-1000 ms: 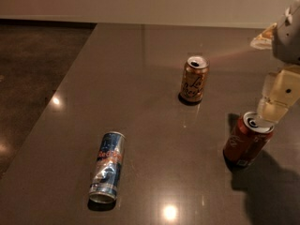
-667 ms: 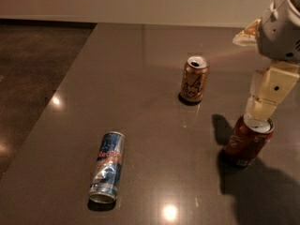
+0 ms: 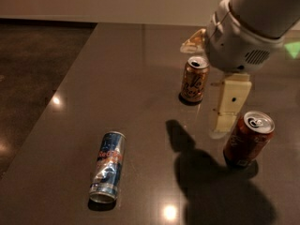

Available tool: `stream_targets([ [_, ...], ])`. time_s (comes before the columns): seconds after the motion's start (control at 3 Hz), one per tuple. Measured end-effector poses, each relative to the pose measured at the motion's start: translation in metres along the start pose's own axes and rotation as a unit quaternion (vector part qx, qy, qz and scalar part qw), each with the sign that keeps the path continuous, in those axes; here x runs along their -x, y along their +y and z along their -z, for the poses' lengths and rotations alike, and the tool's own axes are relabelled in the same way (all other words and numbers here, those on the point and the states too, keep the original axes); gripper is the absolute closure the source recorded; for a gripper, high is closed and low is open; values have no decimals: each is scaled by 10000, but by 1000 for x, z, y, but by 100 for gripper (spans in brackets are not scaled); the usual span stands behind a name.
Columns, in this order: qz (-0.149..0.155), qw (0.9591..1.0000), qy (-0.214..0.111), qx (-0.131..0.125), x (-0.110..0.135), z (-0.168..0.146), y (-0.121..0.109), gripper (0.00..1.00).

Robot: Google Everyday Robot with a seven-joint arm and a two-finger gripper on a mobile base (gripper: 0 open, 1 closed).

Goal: Pick redbull can

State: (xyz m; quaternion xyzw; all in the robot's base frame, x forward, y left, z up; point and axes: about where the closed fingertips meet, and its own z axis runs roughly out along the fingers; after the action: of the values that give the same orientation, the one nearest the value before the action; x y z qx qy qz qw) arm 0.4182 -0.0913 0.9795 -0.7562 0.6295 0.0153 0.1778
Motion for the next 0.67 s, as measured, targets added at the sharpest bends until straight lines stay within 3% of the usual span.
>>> stream_targets([
  [0.33, 593, 9979, -9, 264, 27, -26, 9, 0],
  [0.67, 1357, 9874, -139, 805, 56, -67, 23, 0],
])
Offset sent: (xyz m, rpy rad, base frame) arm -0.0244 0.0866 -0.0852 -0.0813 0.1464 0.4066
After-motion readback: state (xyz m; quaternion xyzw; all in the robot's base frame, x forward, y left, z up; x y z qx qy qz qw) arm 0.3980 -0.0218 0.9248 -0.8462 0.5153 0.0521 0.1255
